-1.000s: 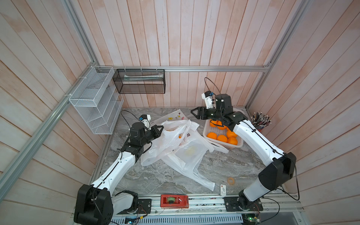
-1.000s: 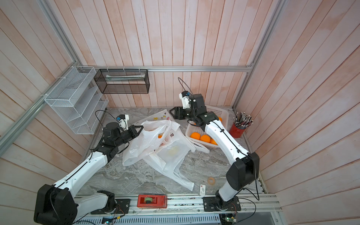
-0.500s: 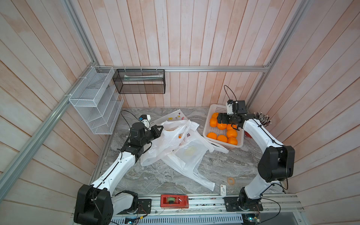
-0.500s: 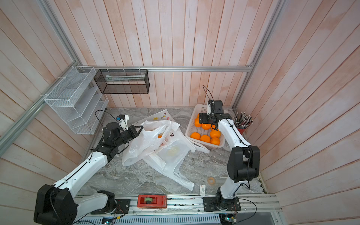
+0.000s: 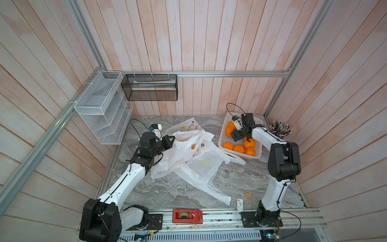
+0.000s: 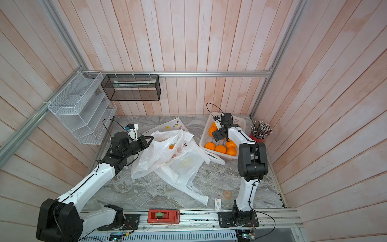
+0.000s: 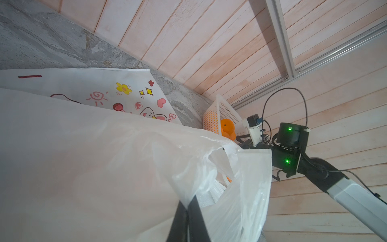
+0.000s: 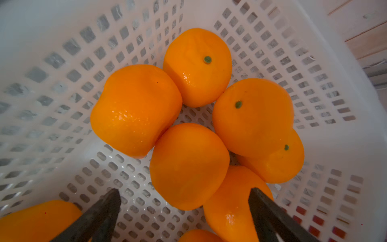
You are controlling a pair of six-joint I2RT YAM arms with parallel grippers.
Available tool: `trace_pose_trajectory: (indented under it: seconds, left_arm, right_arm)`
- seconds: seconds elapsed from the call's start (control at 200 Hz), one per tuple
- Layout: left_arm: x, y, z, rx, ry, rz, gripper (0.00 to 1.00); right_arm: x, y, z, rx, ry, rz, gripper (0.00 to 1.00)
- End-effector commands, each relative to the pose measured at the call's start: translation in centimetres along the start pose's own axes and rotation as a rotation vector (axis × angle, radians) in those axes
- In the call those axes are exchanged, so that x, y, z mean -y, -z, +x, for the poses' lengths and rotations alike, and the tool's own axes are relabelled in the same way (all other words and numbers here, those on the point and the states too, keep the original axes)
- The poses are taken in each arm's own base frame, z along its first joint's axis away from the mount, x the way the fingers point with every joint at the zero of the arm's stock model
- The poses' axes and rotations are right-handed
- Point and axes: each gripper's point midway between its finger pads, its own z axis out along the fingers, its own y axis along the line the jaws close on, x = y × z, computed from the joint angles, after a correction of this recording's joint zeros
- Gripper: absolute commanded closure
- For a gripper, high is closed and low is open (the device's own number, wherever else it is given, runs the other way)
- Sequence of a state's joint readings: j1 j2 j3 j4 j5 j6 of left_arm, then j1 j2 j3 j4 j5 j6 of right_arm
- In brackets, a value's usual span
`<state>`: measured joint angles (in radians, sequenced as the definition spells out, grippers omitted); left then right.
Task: Place the oranges into plastic bags & tie knots
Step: Pick up the orange from the basket.
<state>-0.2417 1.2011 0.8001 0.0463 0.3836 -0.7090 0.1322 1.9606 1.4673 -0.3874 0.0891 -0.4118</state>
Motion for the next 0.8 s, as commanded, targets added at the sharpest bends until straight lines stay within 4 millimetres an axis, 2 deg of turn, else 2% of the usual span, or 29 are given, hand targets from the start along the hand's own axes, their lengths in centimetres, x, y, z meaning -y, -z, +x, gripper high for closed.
trace_pose_trajectory:
  seconds: [0.0,0.12,0.325,0.6,0.7,0.76,0.795]
  left_arm:
    - [0.0,0.3,-0.8,0.024,-0.028,-0.014,1.0]
    - [0.1,0.3,-0.8,0.022,-0.03,-0.014,1.0]
    - [0.1,0.4,-0.9,0.024,-0.03,-0.016,1.0]
    - [0.2,0.4,-1.1,0.025,-0.032,-0.016,1.0]
    - [0.2,0.3,-1.1,0.023,-0.031,-0.019,1.0]
    - [0.1,0.4,-1.0,0.023,-0.031,-0.021,1.0]
    - [0.1,0.4,-1.1,0.024,-0.032,-0.022,1.0]
  right_arm:
    - [0.5,-1.1,0.0,-0.025,0.088,0.021,0.02]
    - [0.9,-1.9,-0.4,-0.03,0.097,0.032,0.02]
    - [1.5,-3.9,0.5,-0.091,0.118,0.059,0.02]
    - [0.9,-5.6,0.4,-0.087,0.117,0.019,0.03]
    - [0.9,-5.7,0.2,-0.078,0.111,0.018,0.11]
    - [1.0,-5.6,-0.1,-0.066,0.1,0.023,0.22]
    - [1.2,-5.3,-0.3,-0.055,0.093,0.026,0.32]
